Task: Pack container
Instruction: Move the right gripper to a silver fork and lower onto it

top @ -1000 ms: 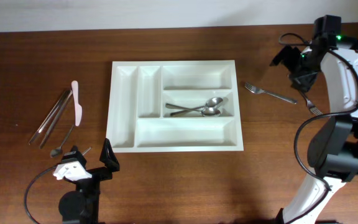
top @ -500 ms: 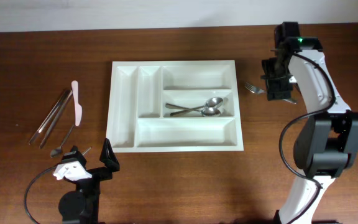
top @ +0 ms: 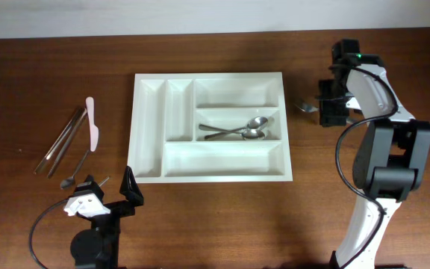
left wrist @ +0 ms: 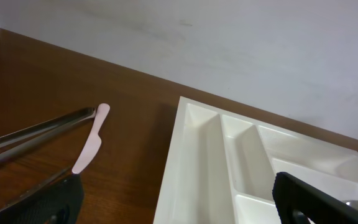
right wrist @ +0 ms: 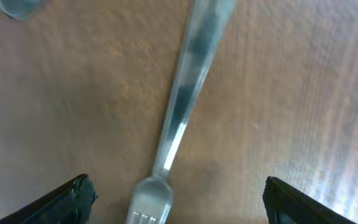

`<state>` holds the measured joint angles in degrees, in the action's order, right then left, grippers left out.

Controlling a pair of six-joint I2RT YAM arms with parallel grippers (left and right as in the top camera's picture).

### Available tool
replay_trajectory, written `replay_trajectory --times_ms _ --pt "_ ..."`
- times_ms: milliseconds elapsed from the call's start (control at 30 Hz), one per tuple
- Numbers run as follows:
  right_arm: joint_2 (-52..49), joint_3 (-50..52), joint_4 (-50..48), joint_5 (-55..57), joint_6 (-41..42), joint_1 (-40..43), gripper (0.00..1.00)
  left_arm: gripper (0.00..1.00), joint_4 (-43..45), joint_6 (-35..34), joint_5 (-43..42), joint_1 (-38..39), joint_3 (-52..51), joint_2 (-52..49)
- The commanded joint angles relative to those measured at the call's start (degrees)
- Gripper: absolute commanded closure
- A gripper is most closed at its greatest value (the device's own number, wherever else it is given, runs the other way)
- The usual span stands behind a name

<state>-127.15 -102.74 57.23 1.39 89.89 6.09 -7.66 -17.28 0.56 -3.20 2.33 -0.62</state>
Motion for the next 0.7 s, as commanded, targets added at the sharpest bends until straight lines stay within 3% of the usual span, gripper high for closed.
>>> replay_trajectory --times_ms 0,667 --pt "-0.9 0.5 -1.3 -0.3 0.6 1.5 0.12 0.01 0.1 1.1 -0.8 -0.3 -0.4 0.3" --pt "-5.3 0.6 1.2 -9.7 0.4 1.6 0.19 0.01 0.1 1.1 -0.8 -0.3 -0.4 0.3"
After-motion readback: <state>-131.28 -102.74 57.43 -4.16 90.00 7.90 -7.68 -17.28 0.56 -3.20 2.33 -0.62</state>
